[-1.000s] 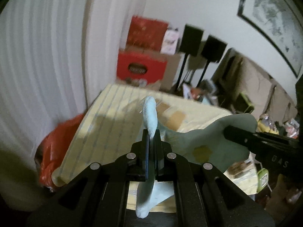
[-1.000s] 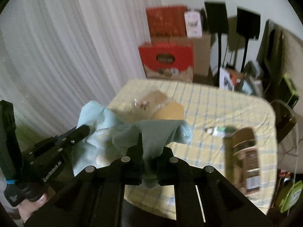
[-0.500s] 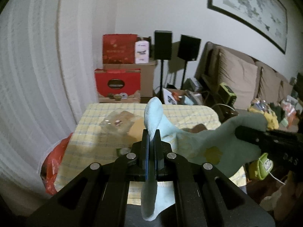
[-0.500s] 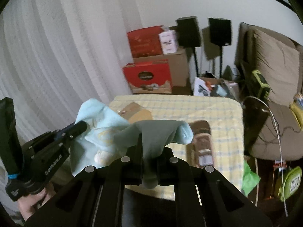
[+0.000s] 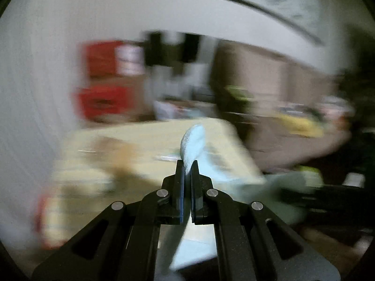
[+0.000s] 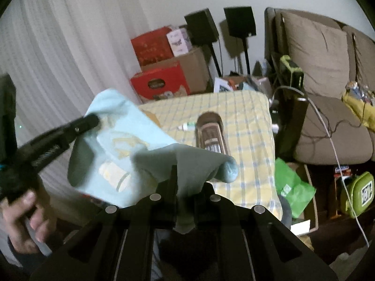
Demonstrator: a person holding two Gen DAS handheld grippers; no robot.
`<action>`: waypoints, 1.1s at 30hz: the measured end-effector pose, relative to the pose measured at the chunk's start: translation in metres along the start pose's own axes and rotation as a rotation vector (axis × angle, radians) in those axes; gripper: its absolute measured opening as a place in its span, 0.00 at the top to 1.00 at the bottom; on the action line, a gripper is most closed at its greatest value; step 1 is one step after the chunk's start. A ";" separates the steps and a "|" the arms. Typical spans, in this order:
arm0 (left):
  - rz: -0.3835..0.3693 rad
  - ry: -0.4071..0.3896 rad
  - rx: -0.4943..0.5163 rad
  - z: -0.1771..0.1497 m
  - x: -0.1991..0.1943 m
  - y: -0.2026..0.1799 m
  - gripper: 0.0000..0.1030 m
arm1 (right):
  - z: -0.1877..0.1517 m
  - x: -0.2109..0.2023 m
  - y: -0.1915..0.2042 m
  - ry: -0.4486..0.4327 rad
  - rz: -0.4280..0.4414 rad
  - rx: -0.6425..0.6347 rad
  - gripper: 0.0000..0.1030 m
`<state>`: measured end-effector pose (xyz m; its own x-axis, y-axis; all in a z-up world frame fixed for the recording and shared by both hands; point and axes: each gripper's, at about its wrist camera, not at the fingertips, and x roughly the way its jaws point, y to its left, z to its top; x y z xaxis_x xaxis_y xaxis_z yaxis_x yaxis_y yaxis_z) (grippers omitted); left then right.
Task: Organize objects
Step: 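Carry the light blue cloth with both grippers toward the cardboard box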
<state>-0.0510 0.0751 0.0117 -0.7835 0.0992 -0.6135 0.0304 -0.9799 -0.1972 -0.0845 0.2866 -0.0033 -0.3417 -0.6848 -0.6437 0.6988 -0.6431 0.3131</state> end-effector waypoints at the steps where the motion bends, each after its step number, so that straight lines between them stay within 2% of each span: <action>1: -0.074 0.017 -0.028 0.000 0.003 0.003 0.96 | -0.003 -0.001 -0.001 -0.008 0.005 -0.001 0.92; 2: -0.057 0.018 -0.038 0.001 0.006 0.003 0.96 | -0.005 -0.002 -0.001 -0.018 0.012 -0.011 0.92; 4: 0.091 0.026 -0.018 0.003 0.015 -0.001 0.96 | -0.007 -0.001 0.002 -0.024 0.022 -0.033 0.92; 7: 0.192 0.062 -0.015 0.004 0.026 -0.006 0.96 | -0.006 -0.003 0.003 -0.020 0.031 -0.066 0.92; 11: 0.216 0.077 0.043 0.003 0.031 -0.028 0.96 | -0.002 -0.015 -0.006 -0.057 -0.036 -0.113 0.92; 14: 0.234 0.062 0.076 0.004 0.035 -0.050 0.96 | 0.003 -0.017 -0.027 -0.061 -0.036 -0.053 0.92; 18: 0.238 0.027 0.102 0.013 0.041 -0.070 0.96 | 0.005 -0.018 -0.041 -0.055 -0.075 -0.066 0.92; 22: 0.212 0.038 0.159 0.030 0.061 -0.102 0.96 | 0.009 -0.028 -0.058 -0.082 -0.137 -0.071 0.92; 27: 0.152 -0.028 0.245 0.052 0.063 -0.155 0.96 | 0.017 -0.052 -0.117 -0.125 -0.216 0.013 0.92; 33: 0.092 -0.048 0.352 0.062 0.083 -0.217 0.96 | 0.015 -0.077 -0.185 -0.164 -0.259 0.143 0.92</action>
<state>-0.1611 0.2849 0.0503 -0.8161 0.0079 -0.5779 -0.1070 -0.9847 0.1376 -0.1971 0.4530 -0.0010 -0.6013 -0.5309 -0.5972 0.4845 -0.8366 0.2559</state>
